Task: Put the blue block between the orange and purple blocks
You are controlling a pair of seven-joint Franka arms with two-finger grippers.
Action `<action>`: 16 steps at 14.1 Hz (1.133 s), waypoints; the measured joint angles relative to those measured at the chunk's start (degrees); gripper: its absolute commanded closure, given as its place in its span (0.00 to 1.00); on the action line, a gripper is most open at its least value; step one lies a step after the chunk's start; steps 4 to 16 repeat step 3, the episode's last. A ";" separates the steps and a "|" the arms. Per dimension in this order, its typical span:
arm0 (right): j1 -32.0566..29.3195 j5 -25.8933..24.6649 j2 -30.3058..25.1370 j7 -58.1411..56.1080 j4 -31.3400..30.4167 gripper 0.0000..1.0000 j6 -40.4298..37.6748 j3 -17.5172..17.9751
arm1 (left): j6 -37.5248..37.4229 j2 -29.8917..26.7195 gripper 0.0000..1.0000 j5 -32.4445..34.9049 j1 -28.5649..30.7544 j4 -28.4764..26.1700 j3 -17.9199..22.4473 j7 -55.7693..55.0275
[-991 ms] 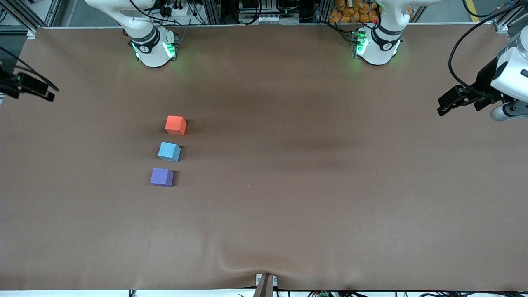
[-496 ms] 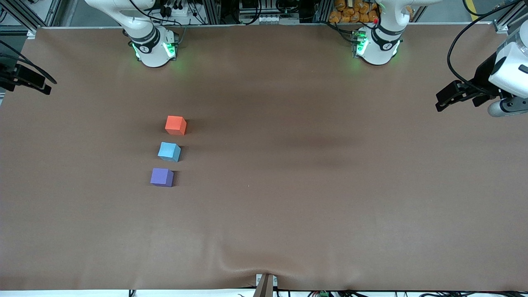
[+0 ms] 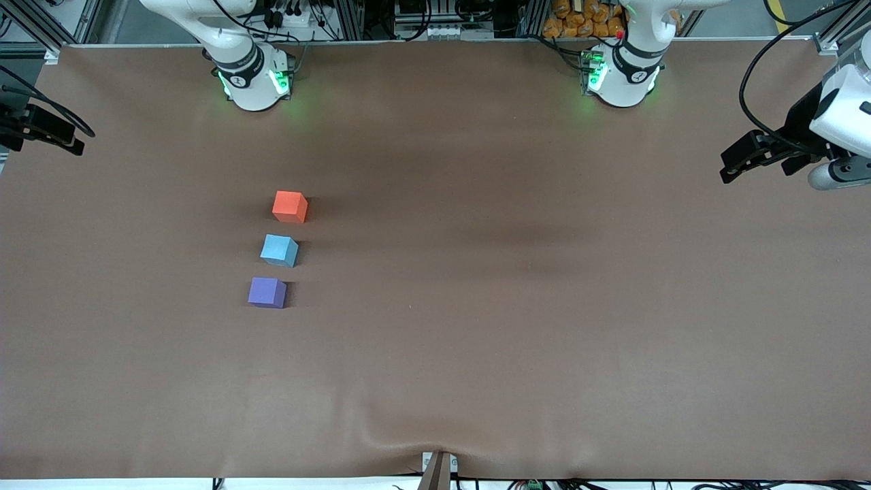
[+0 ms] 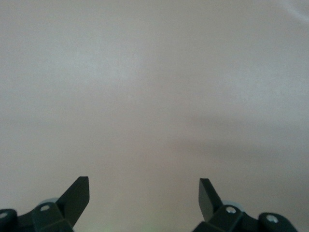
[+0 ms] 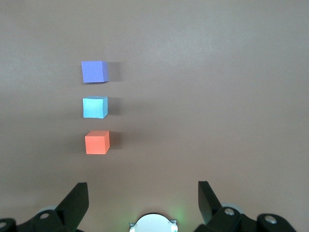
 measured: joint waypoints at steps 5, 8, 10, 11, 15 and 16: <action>-0.07 0.00 0.02 -0.19 -0.03 0.00 -0.03 -0.09 | 0.00 0.00 0.00 0.00 0.07 0.00 0.06 0.00; -0.07 0.00 0.02 -0.19 -0.03 0.00 -0.03 -0.09 | 0.00 0.00 0.00 0.00 0.07 0.00 0.06 0.00; -0.07 0.00 0.02 -0.19 -0.03 0.00 -0.03 -0.09 | 0.00 0.00 0.00 0.00 0.07 0.00 0.06 0.00; -0.07 0.00 0.02 -0.19 -0.03 0.00 -0.03 -0.09 | 0.00 0.00 0.00 0.00 0.07 0.00 0.06 0.00; -0.07 0.00 0.02 -0.19 -0.03 0.00 -0.03 -0.09 | 0.00 0.00 0.00 0.00 0.07 0.00 0.06 0.00; -0.07 0.00 0.02 -0.19 -0.03 0.00 -0.03 -0.09 | 0.00 0.00 0.00 0.00 0.07 0.00 0.06 0.00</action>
